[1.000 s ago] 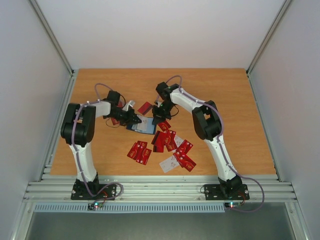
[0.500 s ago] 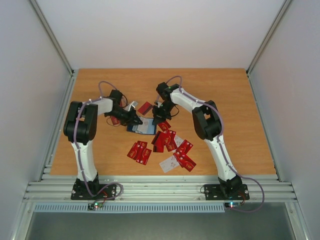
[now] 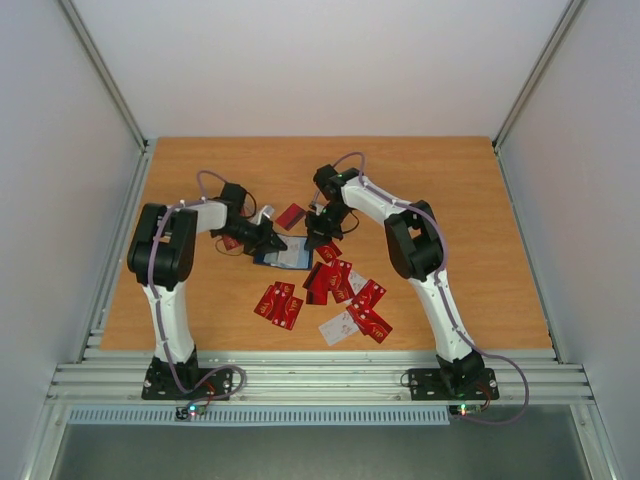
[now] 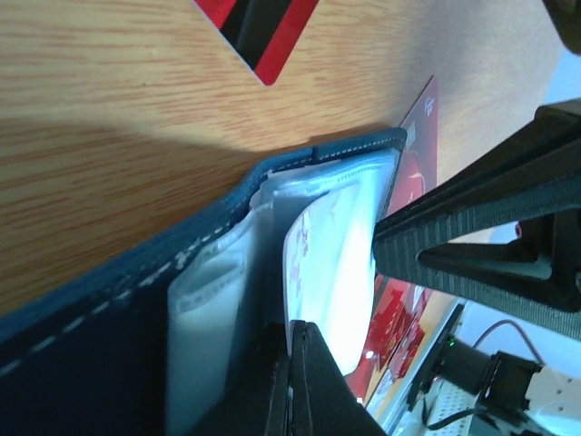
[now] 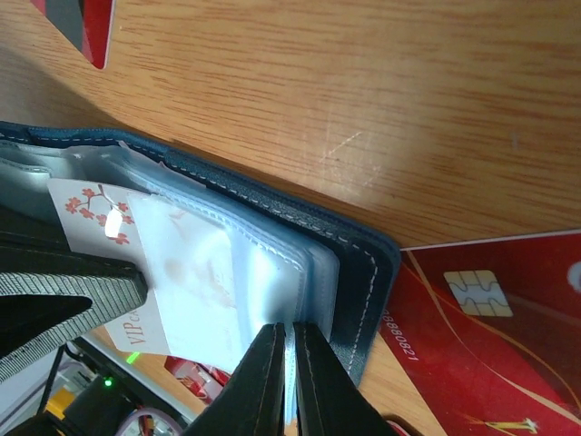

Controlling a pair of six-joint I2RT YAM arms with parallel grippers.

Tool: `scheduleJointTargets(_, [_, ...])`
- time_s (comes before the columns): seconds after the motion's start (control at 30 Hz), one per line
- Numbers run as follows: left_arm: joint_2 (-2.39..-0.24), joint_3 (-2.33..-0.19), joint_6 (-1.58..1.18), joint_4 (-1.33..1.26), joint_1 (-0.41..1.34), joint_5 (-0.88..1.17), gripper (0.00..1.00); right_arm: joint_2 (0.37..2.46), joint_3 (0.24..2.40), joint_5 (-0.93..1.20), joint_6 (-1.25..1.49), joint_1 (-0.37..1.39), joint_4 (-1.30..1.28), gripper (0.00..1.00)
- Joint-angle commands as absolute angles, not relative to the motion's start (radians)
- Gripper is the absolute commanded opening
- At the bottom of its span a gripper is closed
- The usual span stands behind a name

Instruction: Put the credit cards into the card holder

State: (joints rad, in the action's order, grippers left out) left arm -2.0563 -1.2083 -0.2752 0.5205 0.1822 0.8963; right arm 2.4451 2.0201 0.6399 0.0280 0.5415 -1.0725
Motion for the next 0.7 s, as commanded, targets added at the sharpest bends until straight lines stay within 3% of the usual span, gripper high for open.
scheduleJointTargets(0.0, [-2.082,-1.181,-0.396,0.452,0.232,0.799,0.03,2.478,1.989,0.632,0.036,0.545,-1.052,0.07])
scheduleJointTargets(0.2, [-2.076,-1.206,-0.381,0.493,0.256,0.790,0.11,2.456,1.986,0.632,0.037,0.545,-1.051,0.08])
scheduleJointTargets(0.43, [-2.026,-1.210,-0.339,0.612,0.257,0.690,0.31,2.415,1.987,0.626,0.031,0.544,-1.069,0.10])
scheduleJointTargets(0.67, [-1.990,-1.245,-0.310,0.707,0.260,0.611,0.40,2.366,1.989,0.594,0.017,0.545,-1.104,0.15])
